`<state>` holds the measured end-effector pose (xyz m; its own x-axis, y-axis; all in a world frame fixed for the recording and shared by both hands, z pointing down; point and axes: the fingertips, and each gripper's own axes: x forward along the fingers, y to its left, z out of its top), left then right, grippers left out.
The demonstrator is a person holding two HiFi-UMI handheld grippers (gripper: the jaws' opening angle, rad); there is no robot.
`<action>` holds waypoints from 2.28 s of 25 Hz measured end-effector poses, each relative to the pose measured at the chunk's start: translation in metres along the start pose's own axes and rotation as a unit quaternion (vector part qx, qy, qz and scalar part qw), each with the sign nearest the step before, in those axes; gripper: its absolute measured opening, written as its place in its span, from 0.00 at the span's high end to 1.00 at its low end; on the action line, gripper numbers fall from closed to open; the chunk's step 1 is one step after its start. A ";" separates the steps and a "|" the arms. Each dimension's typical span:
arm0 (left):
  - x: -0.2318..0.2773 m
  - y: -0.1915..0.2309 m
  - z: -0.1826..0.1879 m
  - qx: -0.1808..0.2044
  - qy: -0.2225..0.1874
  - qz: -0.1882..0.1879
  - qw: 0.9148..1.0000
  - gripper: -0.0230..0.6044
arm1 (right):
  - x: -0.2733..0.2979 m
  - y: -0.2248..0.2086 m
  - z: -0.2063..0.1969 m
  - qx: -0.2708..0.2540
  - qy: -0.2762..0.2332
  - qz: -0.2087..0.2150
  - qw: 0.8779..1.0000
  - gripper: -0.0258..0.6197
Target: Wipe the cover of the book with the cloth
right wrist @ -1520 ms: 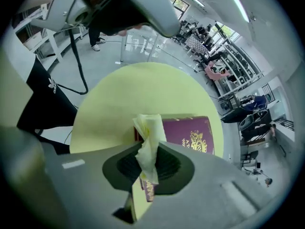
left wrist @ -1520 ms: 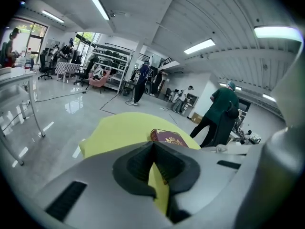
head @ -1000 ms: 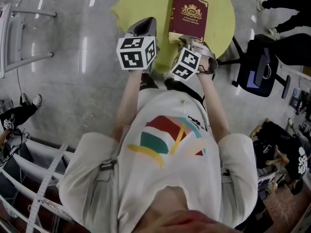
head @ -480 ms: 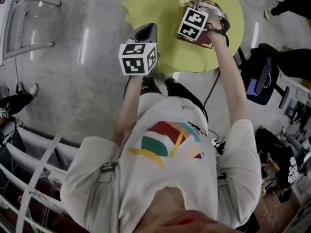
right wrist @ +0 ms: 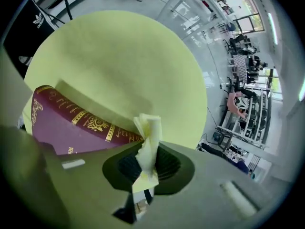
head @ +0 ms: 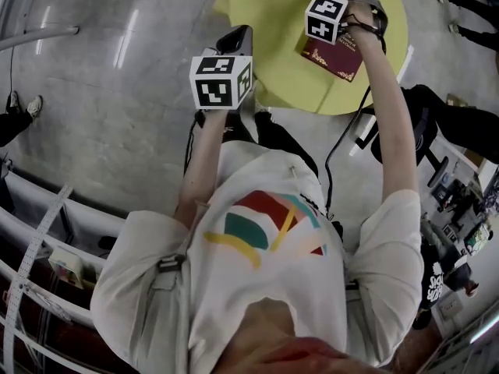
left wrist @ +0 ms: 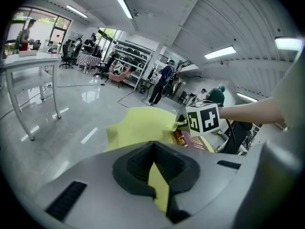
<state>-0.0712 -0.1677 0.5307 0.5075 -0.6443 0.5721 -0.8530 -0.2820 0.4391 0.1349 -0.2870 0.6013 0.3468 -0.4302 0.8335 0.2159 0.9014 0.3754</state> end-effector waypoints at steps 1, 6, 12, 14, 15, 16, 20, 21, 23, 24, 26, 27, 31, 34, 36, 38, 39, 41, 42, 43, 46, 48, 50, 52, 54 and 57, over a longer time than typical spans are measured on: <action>0.000 0.001 -0.001 -0.001 0.000 0.000 1.000 0.94 | 0.001 0.000 0.002 -0.010 0.007 0.005 1.000 0.91; -0.001 0.004 -0.002 -0.003 -0.003 -0.001 1.000 0.94 | 0.004 0.005 0.007 -0.032 0.024 0.033 0.999 0.91; -0.009 0.014 -0.001 -0.008 -0.008 0.009 1.000 0.94 | -0.020 0.039 0.022 -0.037 0.012 0.083 0.996 0.91; -0.012 0.016 0.001 -0.008 -0.012 0.013 1.000 0.94 | -0.031 0.053 0.028 -0.040 0.005 0.089 0.995 0.91; -0.013 0.017 0.003 -0.008 -0.014 0.014 1.000 0.94 | -0.036 0.060 0.031 -0.040 0.000 0.092 0.995 0.91; -0.015 0.017 0.005 -0.008 -0.017 0.015 1.000 0.94 | -0.043 0.067 0.035 -0.038 -0.005 0.096 0.995 0.91; -0.020 0.020 0.010 -0.009 -0.025 0.019 0.999 0.94 | -0.065 0.095 0.050 -0.029 -0.026 0.107 0.994 0.91; -0.021 0.020 0.011 -0.009 -0.026 0.020 0.999 0.94 | -0.069 0.101 0.053 -0.027 -0.030 0.106 0.994 0.91; -0.024 0.020 0.012 -0.008 -0.030 0.020 0.999 0.94 | -0.078 0.113 0.058 -0.020 -0.036 0.103 0.994 0.91; -0.026 0.020 0.013 -0.007 -0.032 0.020 0.999 0.94 | -0.083 0.119 0.060 -0.016 -0.039 0.102 0.994 0.91; -0.029 0.021 0.015 -0.006 -0.035 0.021 0.999 0.94 | -0.094 0.132 0.065 -0.010 -0.045 0.099 0.994 0.91; -0.031 0.021 0.016 -0.007 -0.036 0.022 0.999 0.94 | -0.099 0.138 0.068 -0.008 -0.049 0.097 0.994 0.91; -0.032 0.023 0.015 -0.011 -0.039 0.024 0.999 0.94 | -0.111 0.161 0.075 -0.008 -0.054 0.086 0.995 0.91; -0.030 0.020 0.014 -0.011 -0.038 0.020 0.999 0.94 | -0.116 0.172 0.077 -0.007 -0.056 0.081 0.995 0.91; -0.031 0.016 0.015 -0.008 -0.039 0.017 0.999 0.94 | -0.120 0.177 0.078 -0.003 -0.059 0.083 0.995 0.91; -0.032 0.011 0.016 -0.003 -0.041 0.012 0.999 0.94 | -0.123 0.181 0.078 0.001 -0.061 0.082 0.995 0.91; -0.032 0.009 0.017 -0.001 -0.042 0.010 0.999 0.94 | -0.124 0.182 0.077 0.003 -0.061 0.082 0.995 0.91; -0.031 0.006 0.018 0.002 -0.042 0.008 0.999 0.94 | -0.123 0.182 0.076 0.007 -0.064 0.080 0.995 0.91; -0.030 0.005 0.018 0.003 -0.042 0.007 0.999 0.94 | -0.123 0.181 0.076 0.010 -0.066 0.079 0.995 0.91; -0.030 0.004 0.019 0.004 -0.043 0.007 0.999 0.94 | -0.124 0.180 0.075 0.012 -0.068 0.077 0.995 0.91; -0.033 0.000 0.025 0.010 -0.048 0.005 0.999 0.94 | -0.128 0.170 0.076 0.022 -0.077 0.063 0.995 0.91; -0.037 -0.006 0.031 0.015 -0.052 0.004 0.999 0.94 | -0.134 0.161 0.075 0.034 -0.087 0.050 0.994 0.91; -0.041 -0.016 0.041 0.026 -0.059 0.002 0.998 0.94 | -0.140 0.147 0.073 0.057 -0.100 0.032 0.993 0.91; -0.043 -0.028 0.059 0.047 -0.072 -0.004 0.996 0.94 | -0.146 0.123 0.069 0.096 -0.117 0.007 0.988 0.91; -0.046 -0.045 0.079 0.068 -0.088 -0.015 0.994 0.94 | -0.156 0.096 0.063 0.153 -0.145 -0.016 0.977 0.91; -0.057 -0.080 0.107 0.093 -0.121 -0.035 0.988 0.94 | -0.186 0.061 0.043 0.249 -0.201 -0.044 0.946 0.91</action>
<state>-0.0451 -0.1843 0.3886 0.5419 -0.7628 0.3528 -0.8356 -0.4439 0.3236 0.0443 -0.1498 0.4864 -0.0492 -0.5413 0.8394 -0.2645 0.8175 0.5116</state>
